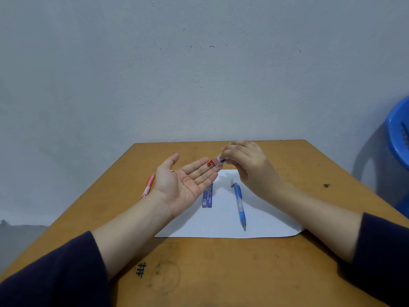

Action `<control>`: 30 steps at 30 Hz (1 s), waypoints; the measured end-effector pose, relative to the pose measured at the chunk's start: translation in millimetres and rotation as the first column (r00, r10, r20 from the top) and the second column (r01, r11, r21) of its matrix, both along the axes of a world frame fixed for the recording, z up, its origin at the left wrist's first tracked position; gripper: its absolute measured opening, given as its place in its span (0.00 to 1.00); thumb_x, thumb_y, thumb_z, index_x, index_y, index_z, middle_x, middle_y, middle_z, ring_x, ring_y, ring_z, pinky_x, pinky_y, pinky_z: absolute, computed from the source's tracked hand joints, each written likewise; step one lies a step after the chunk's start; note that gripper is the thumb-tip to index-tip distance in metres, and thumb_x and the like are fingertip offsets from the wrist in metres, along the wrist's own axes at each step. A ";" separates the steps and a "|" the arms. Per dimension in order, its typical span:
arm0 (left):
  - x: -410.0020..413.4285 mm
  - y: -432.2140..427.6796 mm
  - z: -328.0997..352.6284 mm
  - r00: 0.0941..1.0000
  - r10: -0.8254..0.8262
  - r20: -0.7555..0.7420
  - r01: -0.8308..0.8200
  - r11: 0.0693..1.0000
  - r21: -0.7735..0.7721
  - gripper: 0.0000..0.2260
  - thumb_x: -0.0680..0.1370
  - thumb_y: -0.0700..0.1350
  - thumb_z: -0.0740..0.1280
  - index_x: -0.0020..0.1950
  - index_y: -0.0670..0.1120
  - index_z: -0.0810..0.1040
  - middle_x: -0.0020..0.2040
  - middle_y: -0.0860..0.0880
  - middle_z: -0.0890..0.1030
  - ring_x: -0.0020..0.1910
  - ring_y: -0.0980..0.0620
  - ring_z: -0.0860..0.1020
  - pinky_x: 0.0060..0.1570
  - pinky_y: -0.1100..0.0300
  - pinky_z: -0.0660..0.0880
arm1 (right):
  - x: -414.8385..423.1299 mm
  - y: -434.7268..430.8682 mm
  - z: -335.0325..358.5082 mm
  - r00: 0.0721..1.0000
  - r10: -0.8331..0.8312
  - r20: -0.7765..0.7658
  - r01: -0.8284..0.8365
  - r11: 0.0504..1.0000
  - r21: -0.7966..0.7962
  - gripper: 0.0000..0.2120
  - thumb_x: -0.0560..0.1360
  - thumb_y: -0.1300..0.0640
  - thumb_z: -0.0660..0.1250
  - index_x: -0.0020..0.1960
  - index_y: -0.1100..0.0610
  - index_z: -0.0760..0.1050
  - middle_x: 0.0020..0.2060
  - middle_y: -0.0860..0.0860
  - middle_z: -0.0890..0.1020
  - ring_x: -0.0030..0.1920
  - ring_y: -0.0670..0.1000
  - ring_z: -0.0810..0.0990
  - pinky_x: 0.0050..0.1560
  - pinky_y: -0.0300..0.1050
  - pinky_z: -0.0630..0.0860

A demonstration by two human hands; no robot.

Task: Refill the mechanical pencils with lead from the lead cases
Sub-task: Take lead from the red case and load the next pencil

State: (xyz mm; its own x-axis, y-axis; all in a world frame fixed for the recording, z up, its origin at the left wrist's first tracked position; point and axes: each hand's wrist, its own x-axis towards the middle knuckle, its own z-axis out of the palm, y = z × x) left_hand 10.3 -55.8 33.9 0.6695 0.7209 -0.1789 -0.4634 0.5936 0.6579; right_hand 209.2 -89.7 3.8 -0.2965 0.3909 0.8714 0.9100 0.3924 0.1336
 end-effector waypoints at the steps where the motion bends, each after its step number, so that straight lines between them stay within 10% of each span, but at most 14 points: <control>1: 0.0 0.2 -0.3 1.000 0.001 -0.002 -0.001 1.000 -0.001 0.29 0.81 0.55 0.52 0.65 0.30 0.70 0.57 0.31 0.78 0.58 0.34 0.78 0.58 0.47 0.74 | -1.1 -0.7 0.3 1.000 0.012 -0.026 -0.012 1.000 -0.001 0.09 0.77 0.64 0.62 0.55 0.59 0.76 0.48 0.53 0.82 0.52 0.51 0.78 0.53 0.50 0.73; 30: -1.3 1.3 -1.3 1.000 -0.016 -0.008 0.016 0.999 -0.033 0.30 0.81 0.56 0.53 0.65 0.30 0.70 0.58 0.30 0.78 0.59 0.33 0.77 0.58 0.47 0.74 | 2.1 0.2 0.5 0.992 -0.054 0.114 0.053 0.999 0.004 0.08 0.72 0.70 0.68 0.48 0.61 0.80 0.48 0.53 0.83 0.52 0.55 0.80 0.48 0.55 0.76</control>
